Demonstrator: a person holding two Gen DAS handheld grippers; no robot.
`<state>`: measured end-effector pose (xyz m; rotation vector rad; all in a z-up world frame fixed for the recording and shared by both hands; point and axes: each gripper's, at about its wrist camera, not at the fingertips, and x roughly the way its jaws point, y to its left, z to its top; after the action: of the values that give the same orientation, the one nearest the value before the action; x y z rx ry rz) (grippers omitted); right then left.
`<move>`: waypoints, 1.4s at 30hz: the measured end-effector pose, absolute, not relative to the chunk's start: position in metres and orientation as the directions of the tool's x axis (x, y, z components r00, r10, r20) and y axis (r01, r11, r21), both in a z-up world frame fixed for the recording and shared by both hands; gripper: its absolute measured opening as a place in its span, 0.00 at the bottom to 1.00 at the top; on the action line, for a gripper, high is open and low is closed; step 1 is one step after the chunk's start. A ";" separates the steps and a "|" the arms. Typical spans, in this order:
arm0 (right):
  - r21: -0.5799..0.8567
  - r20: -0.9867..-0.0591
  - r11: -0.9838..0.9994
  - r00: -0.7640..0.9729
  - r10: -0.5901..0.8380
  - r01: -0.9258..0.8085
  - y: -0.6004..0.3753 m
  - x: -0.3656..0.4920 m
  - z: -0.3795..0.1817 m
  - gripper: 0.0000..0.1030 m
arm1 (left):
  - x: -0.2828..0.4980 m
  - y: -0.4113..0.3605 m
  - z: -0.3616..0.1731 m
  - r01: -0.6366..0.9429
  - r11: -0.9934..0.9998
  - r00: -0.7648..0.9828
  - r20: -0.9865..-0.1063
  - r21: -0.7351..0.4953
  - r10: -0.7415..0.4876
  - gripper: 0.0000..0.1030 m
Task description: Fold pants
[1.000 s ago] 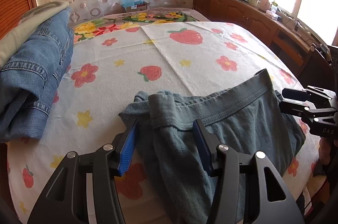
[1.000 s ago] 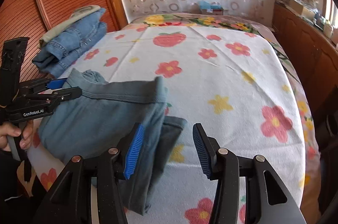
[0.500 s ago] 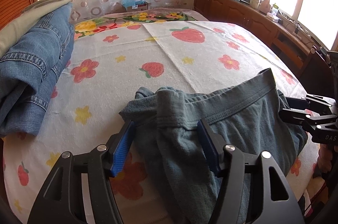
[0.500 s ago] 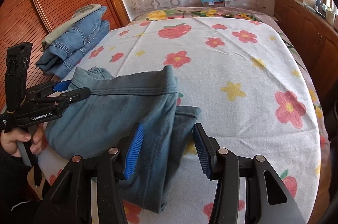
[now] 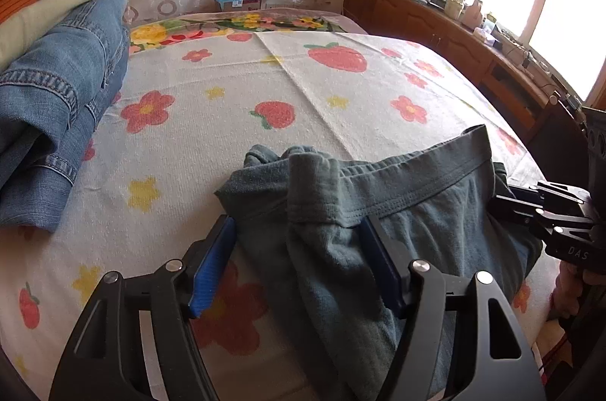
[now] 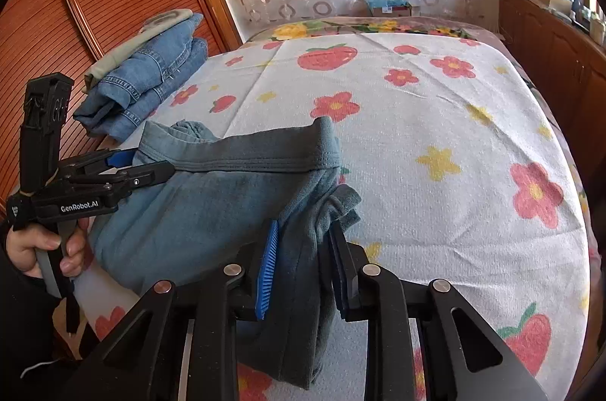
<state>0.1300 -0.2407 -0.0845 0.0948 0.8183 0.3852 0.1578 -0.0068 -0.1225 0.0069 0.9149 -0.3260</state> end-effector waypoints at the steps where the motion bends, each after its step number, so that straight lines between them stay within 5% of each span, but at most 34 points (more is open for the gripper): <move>1: 0.226 -0.692 0.927 0.621 0.368 -0.298 -0.241 0.129 -0.085 0.25 | 0.157 -0.005 -0.122 0.281 0.950 0.560 -0.782 -0.134 -0.276 0.67; 13: 0.203 -0.688 0.931 0.633 0.356 -0.303 -0.236 0.128 -0.085 0.25 | 0.161 0.017 -0.120 0.215 0.943 0.557 -0.762 -0.253 -0.331 0.66; 17: 0.207 -0.687 0.931 0.632 0.358 -0.302 -0.237 0.128 -0.085 0.25 | 0.165 0.011 -0.121 0.225 0.938 0.555 -0.756 -0.264 -0.346 0.53; 18: 0.210 -0.687 0.930 0.631 0.360 -0.302 -0.239 0.128 -0.085 0.24 | 0.166 0.009 -0.122 0.234 0.934 0.550 -0.755 -0.270 -0.356 0.40; 24: 0.223 -0.677 0.920 0.628 0.383 -0.321 -0.239 0.128 -0.082 0.08 | 0.157 0.001 -0.111 0.267 0.924 0.558 -0.738 -0.274 -0.380 0.15; 42: 0.141 -0.499 0.897 0.752 0.431 -0.420 -0.223 0.119 0.010 0.08 | 0.112 0.016 0.005 0.305 0.940 0.758 -0.558 -0.152 -0.337 0.15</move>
<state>0.1187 -0.2233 0.0099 0.0206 0.5503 0.4643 0.1117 0.0162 0.0051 -0.0527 0.6183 -0.3498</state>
